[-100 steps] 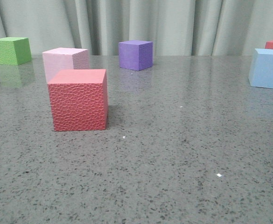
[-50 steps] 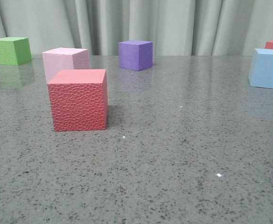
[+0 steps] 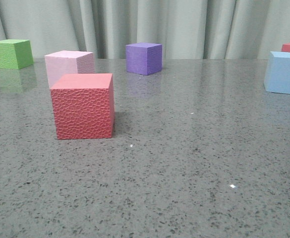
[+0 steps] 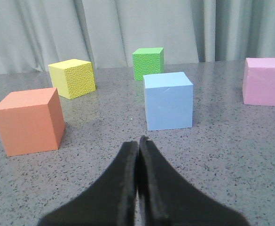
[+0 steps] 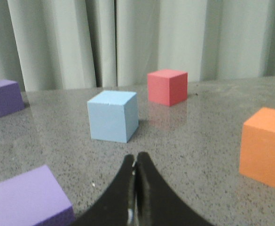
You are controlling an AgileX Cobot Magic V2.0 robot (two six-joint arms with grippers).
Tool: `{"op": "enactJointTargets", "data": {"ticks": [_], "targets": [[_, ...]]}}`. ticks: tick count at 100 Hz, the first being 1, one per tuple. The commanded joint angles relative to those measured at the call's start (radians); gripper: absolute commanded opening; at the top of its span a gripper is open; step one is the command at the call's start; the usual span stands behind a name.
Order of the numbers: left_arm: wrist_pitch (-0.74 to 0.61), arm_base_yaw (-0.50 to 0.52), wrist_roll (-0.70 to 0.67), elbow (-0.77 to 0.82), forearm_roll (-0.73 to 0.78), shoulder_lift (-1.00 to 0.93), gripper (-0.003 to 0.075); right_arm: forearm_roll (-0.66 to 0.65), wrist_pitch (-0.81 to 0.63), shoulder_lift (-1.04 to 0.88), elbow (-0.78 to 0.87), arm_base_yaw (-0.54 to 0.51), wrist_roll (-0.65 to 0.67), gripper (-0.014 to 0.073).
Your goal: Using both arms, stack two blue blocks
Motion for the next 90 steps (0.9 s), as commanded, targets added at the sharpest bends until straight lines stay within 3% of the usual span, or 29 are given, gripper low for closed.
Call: {"op": "enactJointTargets", "data": {"ticks": [1,22,49,90], "targets": [[-0.087,-0.001,-0.011,0.025,-0.009,-0.033,-0.0019,-0.007,-0.096,-0.018,-0.001,0.004,-0.005,-0.0069],[-0.077,-0.001,-0.011,-0.024,-0.009,-0.012,-0.0019,-0.007,-0.153,-0.011,-0.022,0.004,-0.005,-0.0067],[0.028,-0.001,-0.011,-0.270,-0.016,0.174,-0.0020,-0.007,0.104,0.103,-0.238,0.004,-0.005,-0.0058],[0.168,-0.001,-0.011,-0.637,-0.028,0.562,-0.0019,-0.007,0.356,0.421,-0.581,0.004,-0.005,-0.0058]]}}
